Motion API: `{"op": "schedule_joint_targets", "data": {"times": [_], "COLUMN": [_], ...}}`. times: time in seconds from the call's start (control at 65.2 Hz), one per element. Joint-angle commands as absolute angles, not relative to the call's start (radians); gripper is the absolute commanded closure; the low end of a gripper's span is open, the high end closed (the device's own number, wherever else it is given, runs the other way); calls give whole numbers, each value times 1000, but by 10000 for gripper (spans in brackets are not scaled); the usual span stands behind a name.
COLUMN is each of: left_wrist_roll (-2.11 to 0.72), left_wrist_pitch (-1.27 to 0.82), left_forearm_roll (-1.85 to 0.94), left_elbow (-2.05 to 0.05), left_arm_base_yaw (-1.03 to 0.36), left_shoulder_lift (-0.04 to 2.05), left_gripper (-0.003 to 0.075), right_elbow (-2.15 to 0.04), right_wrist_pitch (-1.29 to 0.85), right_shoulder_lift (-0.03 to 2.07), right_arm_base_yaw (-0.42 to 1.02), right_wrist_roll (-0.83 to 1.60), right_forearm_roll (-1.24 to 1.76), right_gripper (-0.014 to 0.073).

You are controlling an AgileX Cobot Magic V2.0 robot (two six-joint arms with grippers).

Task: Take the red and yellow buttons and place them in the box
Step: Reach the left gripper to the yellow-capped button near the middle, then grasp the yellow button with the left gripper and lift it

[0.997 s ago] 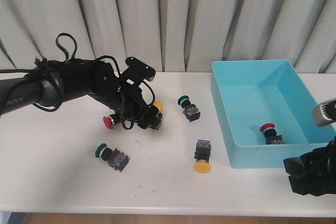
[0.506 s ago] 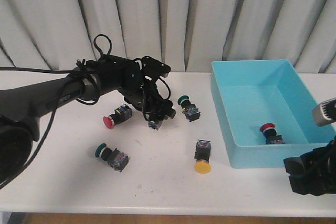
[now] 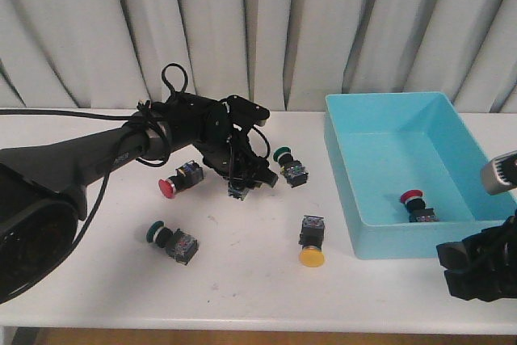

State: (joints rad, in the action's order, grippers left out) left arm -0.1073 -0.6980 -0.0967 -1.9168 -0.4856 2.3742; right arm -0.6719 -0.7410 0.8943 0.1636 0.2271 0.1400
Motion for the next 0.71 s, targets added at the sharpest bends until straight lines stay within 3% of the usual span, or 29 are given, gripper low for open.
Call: {"op": "schedule_joint_targets", "data": {"times": [0.0,0.322,0.69], "left_wrist_roll": [-97,-105,-105], "left_wrist_pitch": [-649,-653,-852], "left_forearm_roll": [-99,-99,-99], "left_elbow": [-1947,-1947,-1947], "left_arm_base_yaw": [-487,-487,-486], "left_shoulder_lift": [2308,2300,2126], "left_gripper": [360,524,535], "right_elbow": [-697,-697,-697], "right_wrist_pitch": [-690,-692,-693], "right_shoulder_lift": [885,885,885], "right_arm_base_yaw": [165,165,165], "right_wrist_roll": [239,239,239], "right_forearm_roll": [140,140,140], "right_gripper": [172,172,172]}}
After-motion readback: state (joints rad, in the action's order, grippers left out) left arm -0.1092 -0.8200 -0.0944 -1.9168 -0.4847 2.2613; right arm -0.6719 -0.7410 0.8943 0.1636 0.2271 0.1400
